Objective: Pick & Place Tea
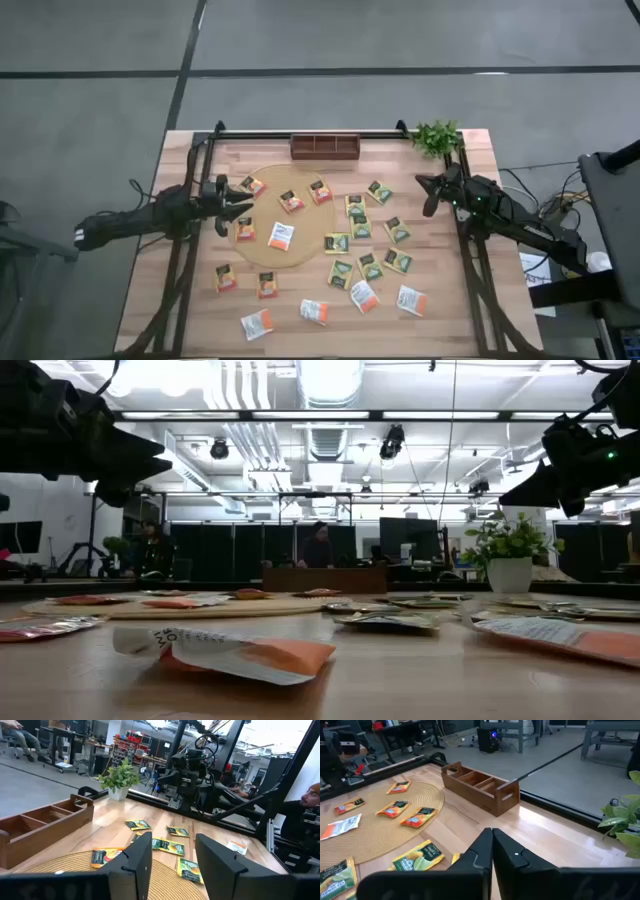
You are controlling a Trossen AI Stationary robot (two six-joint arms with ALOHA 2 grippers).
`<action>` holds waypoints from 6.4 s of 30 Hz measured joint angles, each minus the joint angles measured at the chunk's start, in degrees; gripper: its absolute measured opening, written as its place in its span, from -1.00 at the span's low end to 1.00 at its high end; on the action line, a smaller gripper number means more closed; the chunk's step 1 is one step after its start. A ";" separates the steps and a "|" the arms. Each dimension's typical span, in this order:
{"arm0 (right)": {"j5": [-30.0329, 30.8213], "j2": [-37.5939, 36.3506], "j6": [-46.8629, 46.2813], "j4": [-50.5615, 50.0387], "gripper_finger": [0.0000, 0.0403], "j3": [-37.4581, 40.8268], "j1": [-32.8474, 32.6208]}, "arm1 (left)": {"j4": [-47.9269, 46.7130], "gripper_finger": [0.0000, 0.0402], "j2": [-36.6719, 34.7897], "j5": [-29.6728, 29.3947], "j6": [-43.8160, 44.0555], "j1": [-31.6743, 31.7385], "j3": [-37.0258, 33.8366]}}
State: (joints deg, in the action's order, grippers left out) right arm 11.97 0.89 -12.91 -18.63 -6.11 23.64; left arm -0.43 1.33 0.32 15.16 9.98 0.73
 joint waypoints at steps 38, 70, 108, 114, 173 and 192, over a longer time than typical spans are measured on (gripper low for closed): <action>0.14 0.00 6.09 0.02 -0.96 0.00 0.04 | 0.00 -0.28 -0.01 -0.01 -0.02 0.00 -0.01; 3.35 0.07 -53.17 12.07 -0.96 0.01 0.04 | -0.01 -0.28 -0.01 -0.01 -0.01 0.00 -0.01; 19.02 32.08 19.24 39.28 -0.96 -51.03 0.02 | -0.02 -0.28 0.01 0.00 0.00 0.00 0.00; 19.12 38.82 26.50 29.83 -0.96 -66.31 0.04 | 0.00 -0.28 0.00 0.00 -0.01 0.00 -0.01; -37.57 91.61 17.23 -60.80 -0.96 -128.89 19.15 | 0.00 -0.28 0.01 0.02 0.00 0.00 0.00; -44.83 93.67 28.18 -71.35 -0.96 -124.63 1.42 | 0.00 -0.28 -0.01 0.04 0.00 0.00 -0.02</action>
State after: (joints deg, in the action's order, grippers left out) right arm -32.87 94.56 15.27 -89.98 -130.73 25.06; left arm -0.42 1.33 0.36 15.16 9.98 0.71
